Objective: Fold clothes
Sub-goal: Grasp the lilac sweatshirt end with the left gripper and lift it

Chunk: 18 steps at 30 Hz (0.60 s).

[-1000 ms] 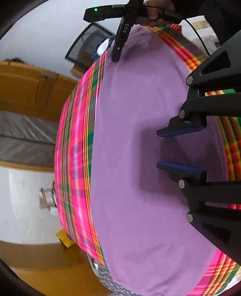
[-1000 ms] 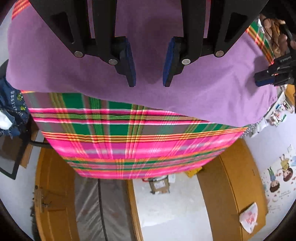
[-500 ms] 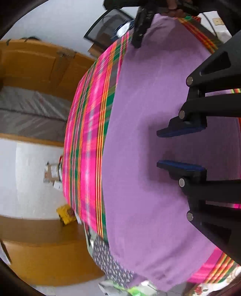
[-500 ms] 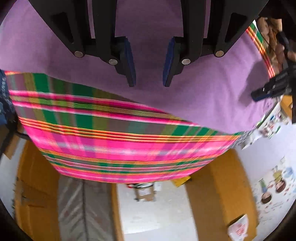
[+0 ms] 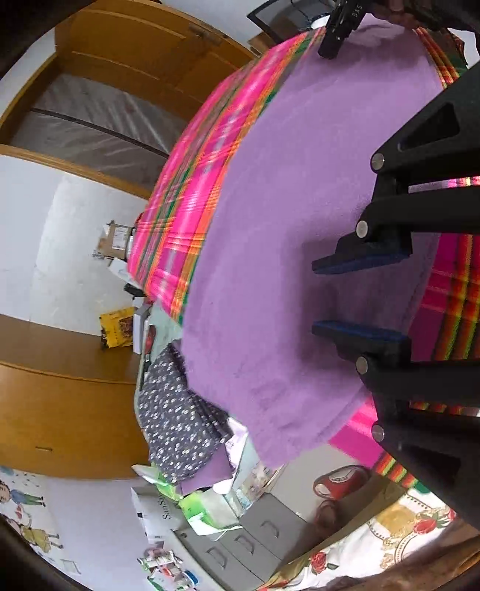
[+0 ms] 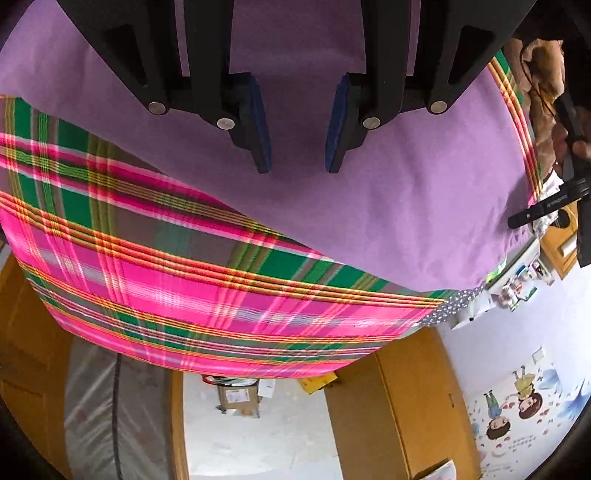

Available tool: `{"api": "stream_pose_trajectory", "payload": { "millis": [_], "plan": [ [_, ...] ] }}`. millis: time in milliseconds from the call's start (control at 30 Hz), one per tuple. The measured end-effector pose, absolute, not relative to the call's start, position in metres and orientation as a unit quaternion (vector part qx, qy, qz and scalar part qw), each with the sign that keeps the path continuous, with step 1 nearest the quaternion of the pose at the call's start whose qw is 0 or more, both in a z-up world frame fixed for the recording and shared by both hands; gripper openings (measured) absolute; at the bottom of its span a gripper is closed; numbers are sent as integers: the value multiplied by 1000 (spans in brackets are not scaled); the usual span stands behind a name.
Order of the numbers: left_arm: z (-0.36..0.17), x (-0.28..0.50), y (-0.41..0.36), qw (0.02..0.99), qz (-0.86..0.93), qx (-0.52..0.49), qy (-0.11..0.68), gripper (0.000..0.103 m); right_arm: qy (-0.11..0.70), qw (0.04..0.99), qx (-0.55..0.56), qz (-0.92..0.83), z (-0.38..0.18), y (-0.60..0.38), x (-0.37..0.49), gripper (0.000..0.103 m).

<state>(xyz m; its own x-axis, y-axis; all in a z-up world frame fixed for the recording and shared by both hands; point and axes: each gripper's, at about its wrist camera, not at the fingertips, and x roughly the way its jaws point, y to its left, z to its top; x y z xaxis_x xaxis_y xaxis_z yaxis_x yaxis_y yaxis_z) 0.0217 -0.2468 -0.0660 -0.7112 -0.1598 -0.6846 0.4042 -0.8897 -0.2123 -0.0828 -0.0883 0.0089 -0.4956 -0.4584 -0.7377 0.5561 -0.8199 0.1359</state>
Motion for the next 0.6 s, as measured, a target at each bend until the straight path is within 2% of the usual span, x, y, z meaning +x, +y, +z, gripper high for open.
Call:
{"api": "stream_pose_trajectory", "payload": {
  "millis": [167,333,600],
  "plan": [
    [-62,39,-273,182,-909,315,205,28,64,300,403,-862,13,-95,-79,31],
    [-73,61,-304,213,-887,302,277,32,65,300,410,-859,9,-98,-77,31],
    [-90,70,-327,190,-869,303,341,37,67,303,410,-858,8,-103,-75,31]
  ]
}}
